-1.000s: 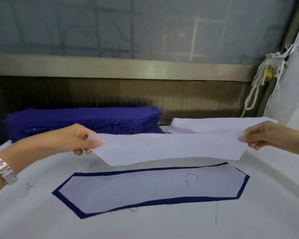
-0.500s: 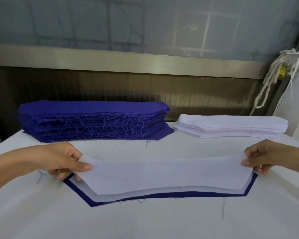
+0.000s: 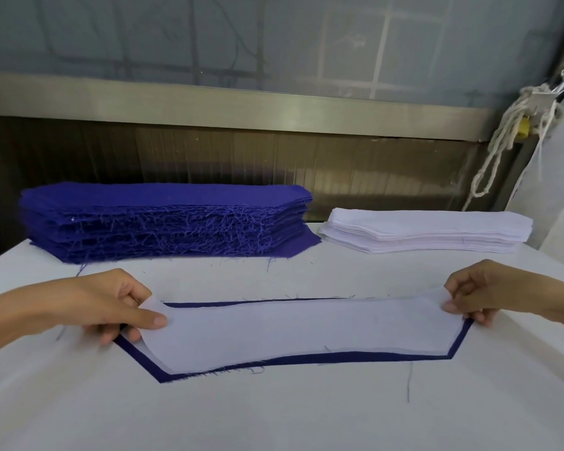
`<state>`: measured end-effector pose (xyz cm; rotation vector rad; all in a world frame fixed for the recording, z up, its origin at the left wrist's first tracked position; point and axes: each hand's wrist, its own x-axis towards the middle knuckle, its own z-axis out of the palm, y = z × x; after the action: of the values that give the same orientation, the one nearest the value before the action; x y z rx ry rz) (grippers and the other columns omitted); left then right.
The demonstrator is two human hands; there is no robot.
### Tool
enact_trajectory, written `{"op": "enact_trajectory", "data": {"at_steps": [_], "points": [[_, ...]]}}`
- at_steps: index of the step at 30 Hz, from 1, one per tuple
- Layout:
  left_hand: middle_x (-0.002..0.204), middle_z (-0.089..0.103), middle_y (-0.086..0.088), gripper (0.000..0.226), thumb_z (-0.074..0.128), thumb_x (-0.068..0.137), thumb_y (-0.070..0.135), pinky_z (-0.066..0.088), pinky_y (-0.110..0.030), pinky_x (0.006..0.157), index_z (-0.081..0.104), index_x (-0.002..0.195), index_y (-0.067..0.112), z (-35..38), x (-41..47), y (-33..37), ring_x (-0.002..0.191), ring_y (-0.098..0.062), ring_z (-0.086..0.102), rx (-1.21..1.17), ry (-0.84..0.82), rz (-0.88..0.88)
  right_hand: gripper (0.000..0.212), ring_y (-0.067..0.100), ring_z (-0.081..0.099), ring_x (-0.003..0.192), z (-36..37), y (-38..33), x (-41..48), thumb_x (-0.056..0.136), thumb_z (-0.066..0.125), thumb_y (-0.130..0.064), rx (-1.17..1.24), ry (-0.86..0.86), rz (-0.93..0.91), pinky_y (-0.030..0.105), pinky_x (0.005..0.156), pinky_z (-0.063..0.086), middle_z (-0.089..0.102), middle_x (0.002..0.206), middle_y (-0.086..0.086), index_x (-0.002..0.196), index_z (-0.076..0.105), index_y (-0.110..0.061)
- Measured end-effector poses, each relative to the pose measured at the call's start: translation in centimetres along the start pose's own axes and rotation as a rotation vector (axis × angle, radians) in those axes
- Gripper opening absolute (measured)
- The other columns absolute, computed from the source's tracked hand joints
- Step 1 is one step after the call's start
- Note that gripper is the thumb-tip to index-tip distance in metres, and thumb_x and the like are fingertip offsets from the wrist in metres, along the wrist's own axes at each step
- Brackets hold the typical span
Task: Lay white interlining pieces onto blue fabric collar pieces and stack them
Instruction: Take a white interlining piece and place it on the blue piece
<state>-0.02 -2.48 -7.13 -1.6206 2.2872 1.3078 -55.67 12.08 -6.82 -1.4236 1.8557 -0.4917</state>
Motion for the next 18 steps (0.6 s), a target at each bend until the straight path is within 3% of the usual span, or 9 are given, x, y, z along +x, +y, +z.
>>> {"op": "enact_trajectory", "data": {"at_steps": [12,18], "points": [[0.075,0.075,-0.008,0.094,0.086,0.046,0.073,0.031,-0.017,0.043,0.069,0.103,0.001,-0.02,0.41,-0.31,0.047,-0.013,0.058,0.023,0.050,-0.034,0.016,0.017,0.064,0.065,-0.09,-0.22,-0.20,0.077,0.086,-0.019,-0.030,-0.023,-0.011,0.023,0.061,0.054,0.075,0.087,0.017,0.089,0.077,-0.013],[0.075,0.075,-0.009,0.099,0.085,0.046,0.073,0.031,-0.018,0.043,0.067,0.107,-0.003,0.27,0.21,0.09,0.047,-0.013,0.059,0.048,0.054,-0.049,0.024,0.018,0.063,0.063,0.02,-0.14,-0.10,0.079,0.085,-0.017,-0.049,-0.006,-0.035,0.024,0.058,0.054,0.074,0.084,0.017,0.095,0.071,-0.007]]}}
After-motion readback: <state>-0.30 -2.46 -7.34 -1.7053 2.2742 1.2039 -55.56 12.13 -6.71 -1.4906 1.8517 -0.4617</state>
